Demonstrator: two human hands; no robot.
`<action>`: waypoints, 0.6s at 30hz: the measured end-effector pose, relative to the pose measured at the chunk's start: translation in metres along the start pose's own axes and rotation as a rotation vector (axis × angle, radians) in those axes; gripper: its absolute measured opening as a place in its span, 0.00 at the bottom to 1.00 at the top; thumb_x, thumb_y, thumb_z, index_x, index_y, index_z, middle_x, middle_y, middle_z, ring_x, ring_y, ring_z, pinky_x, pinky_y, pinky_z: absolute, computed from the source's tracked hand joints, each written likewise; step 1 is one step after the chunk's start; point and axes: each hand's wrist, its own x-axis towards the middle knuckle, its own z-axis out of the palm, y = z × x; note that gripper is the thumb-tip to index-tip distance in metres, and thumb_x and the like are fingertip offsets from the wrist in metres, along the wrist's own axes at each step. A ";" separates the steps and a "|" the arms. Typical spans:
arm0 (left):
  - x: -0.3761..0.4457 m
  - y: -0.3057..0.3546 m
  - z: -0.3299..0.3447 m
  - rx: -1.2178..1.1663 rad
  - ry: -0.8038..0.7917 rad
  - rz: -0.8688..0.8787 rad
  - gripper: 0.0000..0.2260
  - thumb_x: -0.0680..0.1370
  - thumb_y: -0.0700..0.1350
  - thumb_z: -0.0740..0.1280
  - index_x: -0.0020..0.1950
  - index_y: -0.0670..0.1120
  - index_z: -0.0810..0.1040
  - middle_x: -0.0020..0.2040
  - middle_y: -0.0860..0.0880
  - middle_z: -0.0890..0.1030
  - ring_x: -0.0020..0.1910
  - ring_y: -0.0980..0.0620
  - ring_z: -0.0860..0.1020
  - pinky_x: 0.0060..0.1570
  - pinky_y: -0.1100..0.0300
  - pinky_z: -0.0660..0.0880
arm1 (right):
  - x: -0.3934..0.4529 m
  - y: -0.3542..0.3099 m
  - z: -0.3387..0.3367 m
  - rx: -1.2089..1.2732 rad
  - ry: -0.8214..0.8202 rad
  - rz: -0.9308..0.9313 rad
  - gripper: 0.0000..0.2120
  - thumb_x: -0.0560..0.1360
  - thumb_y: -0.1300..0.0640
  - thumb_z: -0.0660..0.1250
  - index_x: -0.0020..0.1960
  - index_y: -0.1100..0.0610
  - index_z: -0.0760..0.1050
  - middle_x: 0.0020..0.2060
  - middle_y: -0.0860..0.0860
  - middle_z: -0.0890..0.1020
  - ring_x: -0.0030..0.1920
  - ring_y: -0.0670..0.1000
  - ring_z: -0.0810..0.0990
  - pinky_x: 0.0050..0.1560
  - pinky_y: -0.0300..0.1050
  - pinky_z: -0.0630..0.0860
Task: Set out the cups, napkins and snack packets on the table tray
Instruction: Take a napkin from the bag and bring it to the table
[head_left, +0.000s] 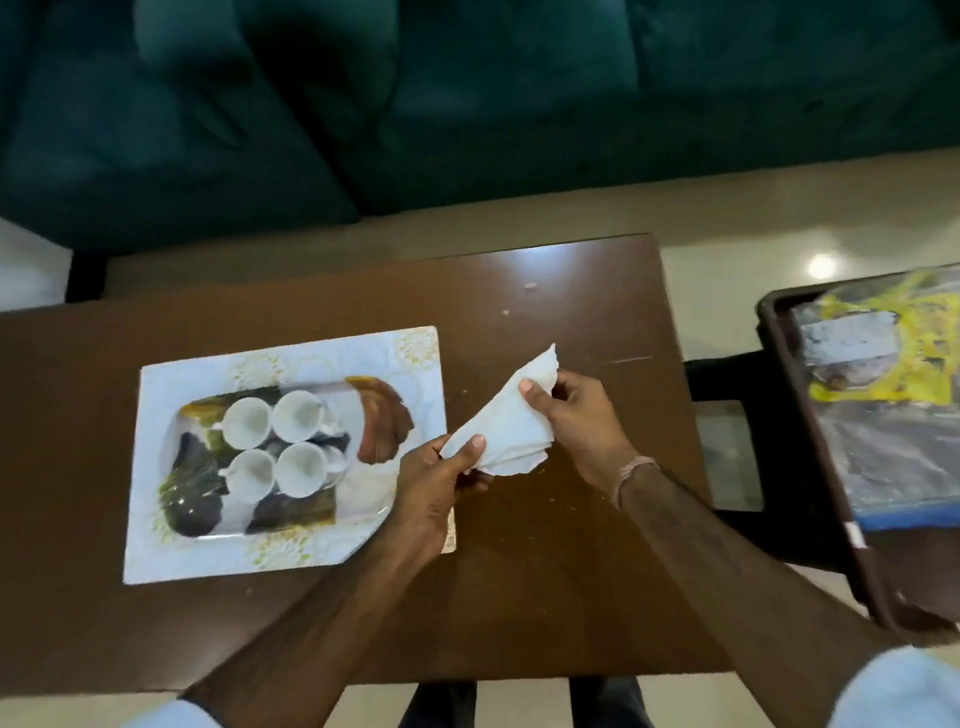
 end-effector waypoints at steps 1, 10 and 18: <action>0.003 -0.004 -0.016 -0.028 0.042 -0.013 0.16 0.73 0.44 0.75 0.57 0.36 0.81 0.41 0.42 0.85 0.33 0.48 0.82 0.34 0.57 0.80 | 0.003 0.005 0.017 -0.049 -0.006 0.016 0.10 0.77 0.54 0.70 0.56 0.57 0.81 0.52 0.52 0.85 0.52 0.52 0.84 0.55 0.56 0.82; 0.016 -0.038 -0.127 0.005 0.329 -0.026 0.11 0.74 0.48 0.75 0.49 0.42 0.82 0.35 0.43 0.86 0.27 0.49 0.81 0.28 0.59 0.77 | 0.016 0.038 0.130 -0.600 -0.050 -0.117 0.11 0.75 0.51 0.71 0.52 0.57 0.80 0.45 0.50 0.83 0.46 0.52 0.83 0.46 0.46 0.82; 0.019 -0.052 -0.159 0.139 0.478 -0.026 0.13 0.72 0.52 0.76 0.45 0.43 0.81 0.32 0.46 0.84 0.24 0.51 0.78 0.22 0.61 0.73 | 0.016 0.057 0.175 -0.908 0.006 -0.243 0.14 0.72 0.52 0.72 0.53 0.57 0.72 0.48 0.56 0.79 0.47 0.59 0.79 0.49 0.54 0.78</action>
